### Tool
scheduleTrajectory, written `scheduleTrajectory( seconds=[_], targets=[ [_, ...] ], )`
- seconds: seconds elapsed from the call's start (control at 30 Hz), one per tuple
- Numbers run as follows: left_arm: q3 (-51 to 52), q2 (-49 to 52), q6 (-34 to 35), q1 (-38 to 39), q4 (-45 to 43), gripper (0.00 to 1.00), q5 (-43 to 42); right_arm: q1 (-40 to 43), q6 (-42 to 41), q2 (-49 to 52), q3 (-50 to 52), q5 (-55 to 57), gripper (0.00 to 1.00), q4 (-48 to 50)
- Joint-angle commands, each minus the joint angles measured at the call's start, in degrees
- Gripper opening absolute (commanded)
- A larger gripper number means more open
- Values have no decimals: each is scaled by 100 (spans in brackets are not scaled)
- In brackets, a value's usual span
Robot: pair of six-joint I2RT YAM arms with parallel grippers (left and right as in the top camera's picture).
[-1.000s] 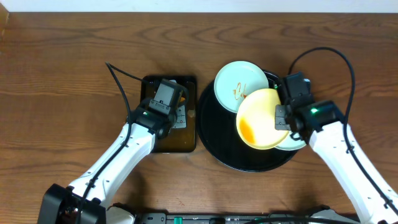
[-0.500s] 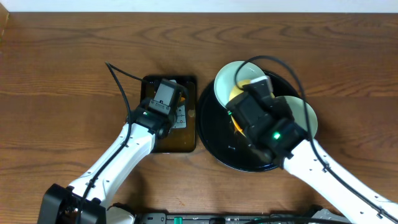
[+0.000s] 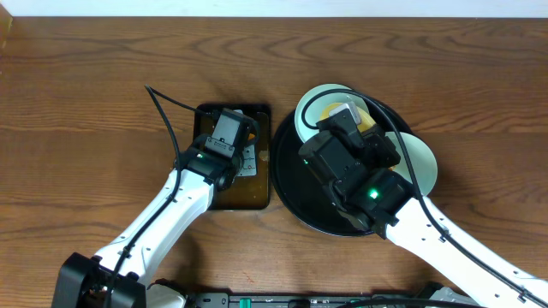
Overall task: Clean dirty plates on tray and stack at the side
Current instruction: 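Lift the yellow plate by its rim with the right gripper, then carry the yellow plate right and set it on the table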
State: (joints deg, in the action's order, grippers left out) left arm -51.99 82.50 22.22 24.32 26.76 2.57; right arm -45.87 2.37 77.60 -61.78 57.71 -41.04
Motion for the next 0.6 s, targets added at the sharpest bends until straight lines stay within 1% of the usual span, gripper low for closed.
scheduleTrajectory(
  seconds=[0.0,0.57],
  targets=[
    [55,2,-74,-20,-7,8,96,-72,98,-87,-118,249,1,24],
    [55,2,-74,-20,-26,8,96,-72,114,-87,-118,247,1,125]
  ],
)
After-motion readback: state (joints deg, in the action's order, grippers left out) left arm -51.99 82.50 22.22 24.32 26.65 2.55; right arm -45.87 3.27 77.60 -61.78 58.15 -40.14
